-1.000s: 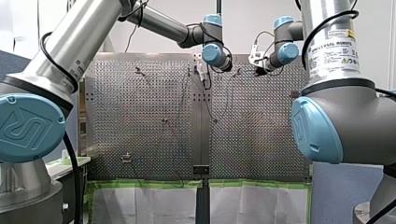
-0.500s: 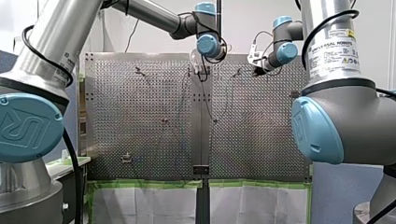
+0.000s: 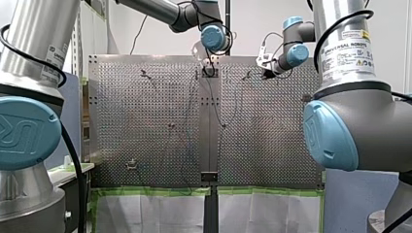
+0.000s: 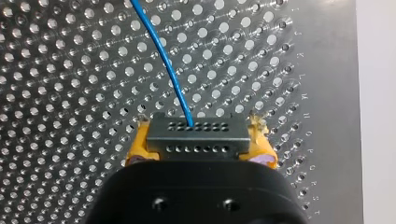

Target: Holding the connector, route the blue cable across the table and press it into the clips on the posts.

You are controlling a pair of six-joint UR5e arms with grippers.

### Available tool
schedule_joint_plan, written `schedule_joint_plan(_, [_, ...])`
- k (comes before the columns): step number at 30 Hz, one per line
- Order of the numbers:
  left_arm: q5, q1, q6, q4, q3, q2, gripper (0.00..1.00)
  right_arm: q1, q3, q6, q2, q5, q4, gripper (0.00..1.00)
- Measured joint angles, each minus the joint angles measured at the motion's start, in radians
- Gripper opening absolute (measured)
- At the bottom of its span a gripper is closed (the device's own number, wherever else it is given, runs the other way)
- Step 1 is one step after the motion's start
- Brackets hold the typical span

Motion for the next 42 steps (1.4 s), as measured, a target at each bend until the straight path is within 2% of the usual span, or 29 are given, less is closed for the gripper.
schedule_joint_plan(4, [-0.037,-0.012,0.003,0.041,-0.041,0.026,1.00,0.002,0.000,-0.001,0.000,0.000,0.001,0.00])
schedule_joint_plan(8, [-0.065,-0.024,0.007,0.077,-0.077,0.008,1.00,0.005,0.000,-0.003,0.000,0.000,0.001,0.00])
schedule_joint_plan(14, [-0.034,-0.035,0.016,0.134,-0.134,-0.045,1.00,0.010,0.000,-0.003,0.000,0.000,0.002,0.00])
schedule_joint_plan(17, [-0.034,-0.029,0.005,0.164,-0.164,-0.075,1.00,0.011,0.001,-0.003,0.000,0.000,0.002,0.00])
schedule_joint_plan(22, [-0.054,-0.005,0.010,0.213,-0.213,-0.125,1.00,0.014,0.003,-0.003,0.000,0.000,0.002,0.00])
schedule_joint_plan(27, [-0.028,0.031,0.034,0.253,-0.254,-0.165,1.00,0.019,0.005,-0.003,0.000,0.001,0.001,0.00])
schedule_joint_plan(34, [0.009,0.092,0.019,0.321,-0.321,-0.232,1.00,0.023,0.006,-0.004,0.000,0.002,0.000,0.00])
schedule_joint_plan(38, [0.019,0.102,0.015,0.358,-0.358,-0.269,1.00,0.023,0.007,-0.004,0.000,0.002,0.000,0.00])
schedule_joint_plan(42, [0.007,0.095,0.009,0.393,-0.393,-0.285,1.00,0.023,0.007,-0.004,0.000,0.002,0.000,0.00])
